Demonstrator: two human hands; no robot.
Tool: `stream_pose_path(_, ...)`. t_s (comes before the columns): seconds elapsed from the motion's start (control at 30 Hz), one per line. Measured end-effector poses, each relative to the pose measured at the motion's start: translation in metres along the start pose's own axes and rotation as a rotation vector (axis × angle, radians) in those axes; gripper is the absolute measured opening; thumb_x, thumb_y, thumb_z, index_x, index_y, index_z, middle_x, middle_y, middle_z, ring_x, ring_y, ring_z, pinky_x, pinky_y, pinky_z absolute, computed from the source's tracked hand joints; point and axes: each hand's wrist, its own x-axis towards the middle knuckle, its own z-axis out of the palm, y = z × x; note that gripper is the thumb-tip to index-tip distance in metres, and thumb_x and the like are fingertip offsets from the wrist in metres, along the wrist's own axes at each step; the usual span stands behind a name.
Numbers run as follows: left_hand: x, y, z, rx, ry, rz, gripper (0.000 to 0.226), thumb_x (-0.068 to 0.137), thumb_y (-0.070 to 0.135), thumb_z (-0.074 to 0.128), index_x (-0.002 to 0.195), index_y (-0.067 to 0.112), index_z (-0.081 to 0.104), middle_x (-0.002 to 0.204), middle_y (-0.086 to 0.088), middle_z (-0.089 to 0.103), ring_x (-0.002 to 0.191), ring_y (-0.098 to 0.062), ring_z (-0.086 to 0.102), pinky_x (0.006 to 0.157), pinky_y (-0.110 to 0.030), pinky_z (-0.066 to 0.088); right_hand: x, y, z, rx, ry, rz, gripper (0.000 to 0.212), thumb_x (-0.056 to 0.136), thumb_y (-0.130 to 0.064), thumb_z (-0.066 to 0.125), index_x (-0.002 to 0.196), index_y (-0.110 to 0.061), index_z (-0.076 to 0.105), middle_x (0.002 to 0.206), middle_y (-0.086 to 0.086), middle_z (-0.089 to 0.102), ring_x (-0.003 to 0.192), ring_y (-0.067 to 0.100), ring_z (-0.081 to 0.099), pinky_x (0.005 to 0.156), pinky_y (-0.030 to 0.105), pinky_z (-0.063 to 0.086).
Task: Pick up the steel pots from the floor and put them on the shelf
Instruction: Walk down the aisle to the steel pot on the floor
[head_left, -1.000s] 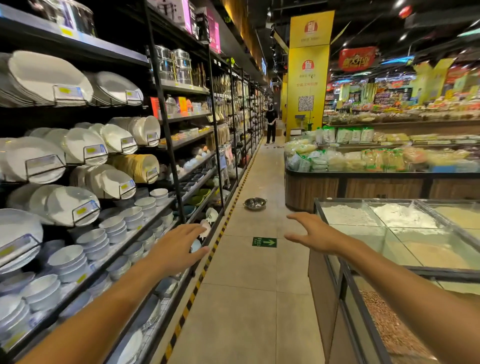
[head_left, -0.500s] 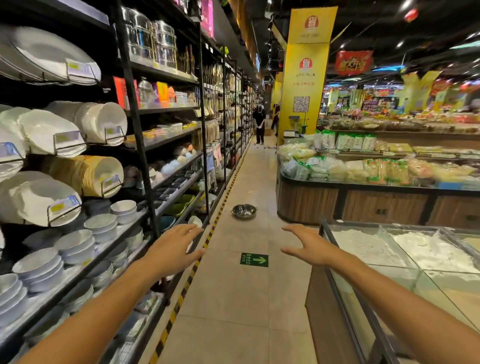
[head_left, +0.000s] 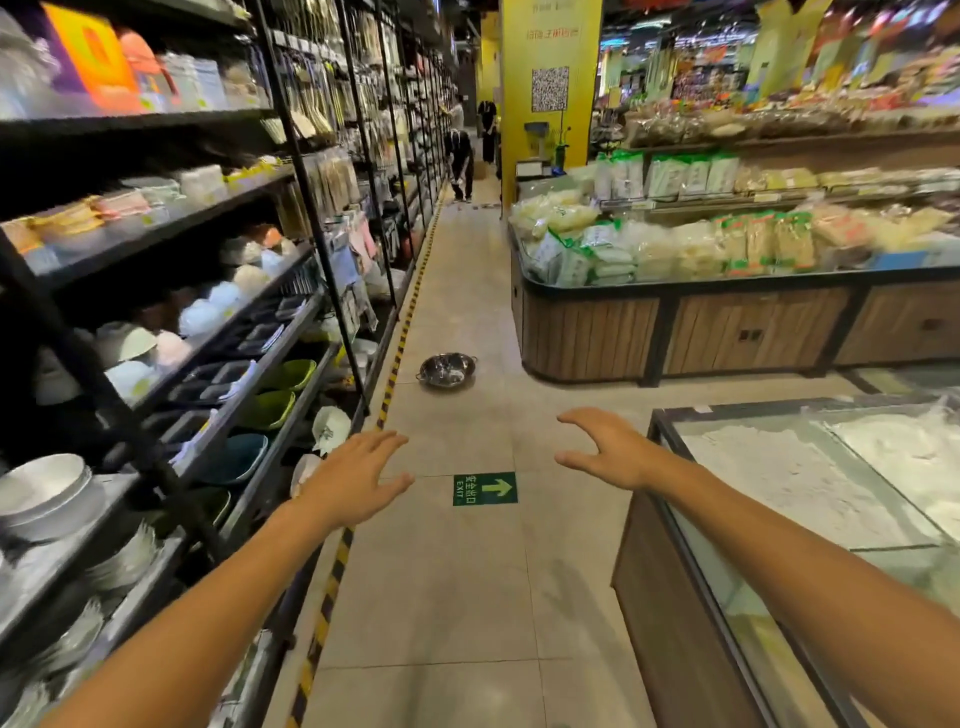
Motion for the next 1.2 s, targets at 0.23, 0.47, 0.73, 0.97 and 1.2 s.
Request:
stream_pose_path(0.23, 0.222, -0.038, 0.036, -0.04, -0.05, -0.077, 0.066, 0.094, 0.06, 0.041, 0.15, 0.025, 0.033, 0.157, 0.002, 0.032, 0.144, -0.017, 0.027, 0.113, -0.035, 0.027, 0.208, 0.105, 0.0, 0.058, -0.09, 0.083, 0.073, 0.092, -0.057, 0.059, 0.151, -0.019, 0.041, 0.156, 0.005, 0.042, 0.142, 0.025, 0.038, 0.116, 0.037, 0.03)
stream_pose_path(0.47, 0.386, -0.118, 0.054, -0.035, -0.102, -0.183, 0.066, 0.095, 0.061, 0.036, 0.151, 0.027, 0.029, 0.16, 0.002, 0.026, 0.147, -0.017, 0.022, 0.114, -0.036, 0.026, 0.407, 0.161, 0.017, 0.056, -0.179, 0.117, 0.071, 0.093, -0.059, 0.056, 0.151, -0.021, 0.041, 0.157, 0.003, 0.041, 0.142, 0.023, 0.036, 0.115, 0.033, 0.027)
stream_pose_path(0.73, 0.61, -0.257, 0.114, -0.151, -0.138, -0.214, 0.069, 0.095, 0.058, 0.04, 0.151, 0.019, 0.029, 0.161, -0.004, 0.024, 0.147, -0.021, 0.021, 0.119, -0.035, 0.02, 0.642, 0.207, 0.055, 0.085, -0.258, 0.151, 0.067, 0.096, -0.05, 0.058, 0.152, -0.017, 0.04, 0.157, 0.005, 0.04, 0.142, 0.024, 0.037, 0.116, 0.032, 0.026)
stream_pose_path(0.97, 0.782, -0.343, 0.12, -0.197, -0.208, -0.218, 0.066, 0.096, 0.054, 0.042, 0.151, 0.019, 0.031, 0.16, -0.005, 0.026, 0.147, -0.022, 0.022, 0.12, -0.035, 0.019, 0.825, 0.235, 0.06, 0.116, -0.313, 0.189, 0.065, 0.098, -0.045, 0.058, 0.153, -0.016, 0.039, 0.158, 0.005, 0.039, 0.144, 0.023, 0.035, 0.118, 0.032, 0.023)
stream_pose_path(1.2, 0.966, -0.41, 0.156, -0.159, -0.264, -0.201, 0.065, 0.098, 0.053, 0.04, 0.152, 0.019, 0.028, 0.161, -0.004, 0.023, 0.147, -0.02, 0.021, 0.118, -0.033, 0.019, 1.018, 0.306, 0.1, 0.156, -0.362, 0.191, 0.066, 0.097, -0.05, 0.056, 0.153, -0.02, 0.039, 0.159, 0.002, 0.036, 0.144, 0.023, 0.034, 0.117, 0.032, 0.026)
